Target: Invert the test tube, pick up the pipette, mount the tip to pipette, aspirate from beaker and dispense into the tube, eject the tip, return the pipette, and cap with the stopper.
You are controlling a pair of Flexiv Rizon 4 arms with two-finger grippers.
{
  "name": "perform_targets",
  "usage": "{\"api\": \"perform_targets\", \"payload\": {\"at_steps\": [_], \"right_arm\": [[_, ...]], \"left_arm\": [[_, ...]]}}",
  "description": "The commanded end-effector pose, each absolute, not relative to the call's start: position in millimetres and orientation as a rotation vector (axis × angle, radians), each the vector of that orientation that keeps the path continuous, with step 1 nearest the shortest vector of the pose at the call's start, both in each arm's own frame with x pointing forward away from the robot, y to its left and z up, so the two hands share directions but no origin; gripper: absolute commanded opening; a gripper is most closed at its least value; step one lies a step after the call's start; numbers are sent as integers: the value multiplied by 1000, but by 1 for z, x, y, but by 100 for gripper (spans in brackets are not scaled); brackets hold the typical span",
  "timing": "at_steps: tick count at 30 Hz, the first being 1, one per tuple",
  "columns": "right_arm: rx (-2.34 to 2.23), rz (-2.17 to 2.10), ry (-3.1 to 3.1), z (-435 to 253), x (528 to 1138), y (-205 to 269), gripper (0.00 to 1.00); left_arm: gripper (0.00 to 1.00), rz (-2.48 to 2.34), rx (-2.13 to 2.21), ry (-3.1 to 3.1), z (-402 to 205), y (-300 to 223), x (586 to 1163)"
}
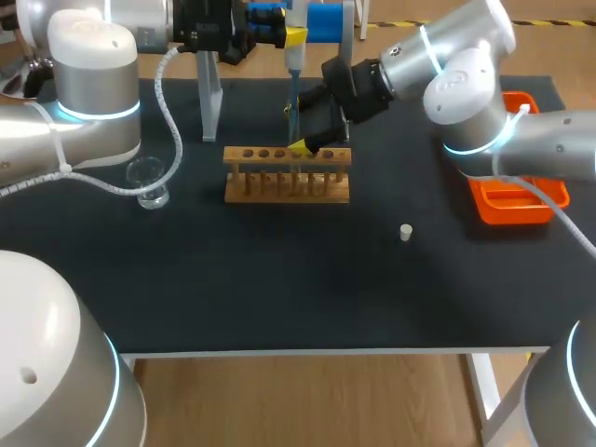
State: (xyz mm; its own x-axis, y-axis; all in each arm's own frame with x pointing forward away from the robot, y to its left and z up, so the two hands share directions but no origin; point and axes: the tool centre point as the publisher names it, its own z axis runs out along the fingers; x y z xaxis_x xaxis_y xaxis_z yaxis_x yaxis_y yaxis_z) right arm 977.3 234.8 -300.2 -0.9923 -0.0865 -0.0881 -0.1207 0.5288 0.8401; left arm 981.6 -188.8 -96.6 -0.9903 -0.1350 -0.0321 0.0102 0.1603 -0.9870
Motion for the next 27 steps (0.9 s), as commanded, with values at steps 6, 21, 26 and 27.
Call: {"api": "perform_targets", "payload": {"at_steps": [6,21,26,27], "right_arm": [[-187,1497,2716,-300,978,234,100],[-187,1497,2716,-300,978,234,100],[-187,1497,2716,-300,978,234,100],[-187,1497,2716,-300,978,234,100]], "left_arm": [[0,-1961,-123,2306,-96,-188,982],[0,-1961,-123,2306,-96,-188,982],[0,-1956,-123,2302,-93,-188,982],[0,-1955,-122,2301,-91,-188,982]]}}
